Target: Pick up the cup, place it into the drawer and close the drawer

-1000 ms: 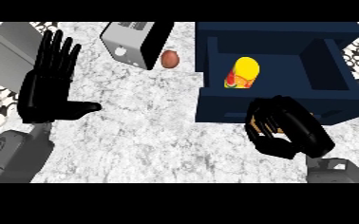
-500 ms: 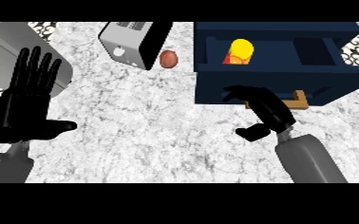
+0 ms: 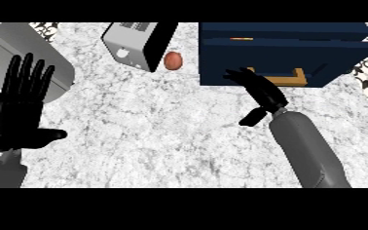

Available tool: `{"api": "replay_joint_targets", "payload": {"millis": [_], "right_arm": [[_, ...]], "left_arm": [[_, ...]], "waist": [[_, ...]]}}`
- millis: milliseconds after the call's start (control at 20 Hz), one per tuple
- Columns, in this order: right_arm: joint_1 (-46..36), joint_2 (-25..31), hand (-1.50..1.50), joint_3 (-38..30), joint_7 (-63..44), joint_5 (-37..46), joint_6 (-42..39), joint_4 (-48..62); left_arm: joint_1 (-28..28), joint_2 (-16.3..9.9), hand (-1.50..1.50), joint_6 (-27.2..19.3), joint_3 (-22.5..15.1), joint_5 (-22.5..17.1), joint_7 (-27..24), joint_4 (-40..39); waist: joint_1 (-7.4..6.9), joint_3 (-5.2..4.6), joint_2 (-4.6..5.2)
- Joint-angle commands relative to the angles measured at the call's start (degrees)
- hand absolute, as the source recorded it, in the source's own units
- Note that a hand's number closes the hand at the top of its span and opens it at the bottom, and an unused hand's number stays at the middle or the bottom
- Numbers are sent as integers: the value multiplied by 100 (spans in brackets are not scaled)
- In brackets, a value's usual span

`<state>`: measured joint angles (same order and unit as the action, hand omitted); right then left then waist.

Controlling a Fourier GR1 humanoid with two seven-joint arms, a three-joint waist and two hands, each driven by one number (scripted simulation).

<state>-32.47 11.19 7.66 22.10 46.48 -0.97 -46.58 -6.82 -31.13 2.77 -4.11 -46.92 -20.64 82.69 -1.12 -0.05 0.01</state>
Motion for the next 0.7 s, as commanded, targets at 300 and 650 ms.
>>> {"api": "replay_joint_targets", "payload": {"millis": [300,650], "right_arm": [[-1726,441,-150,-862,906,-230,-185,2555],[-2336,745,-150,-1027,945,-180,-263,3254]], "left_arm": [[55,144,-150,524,179,71,-3,-236],[3,174,-150,528,166,160,18,-51]], "waist": [[-108,13,93],[-320,22,176]]}}
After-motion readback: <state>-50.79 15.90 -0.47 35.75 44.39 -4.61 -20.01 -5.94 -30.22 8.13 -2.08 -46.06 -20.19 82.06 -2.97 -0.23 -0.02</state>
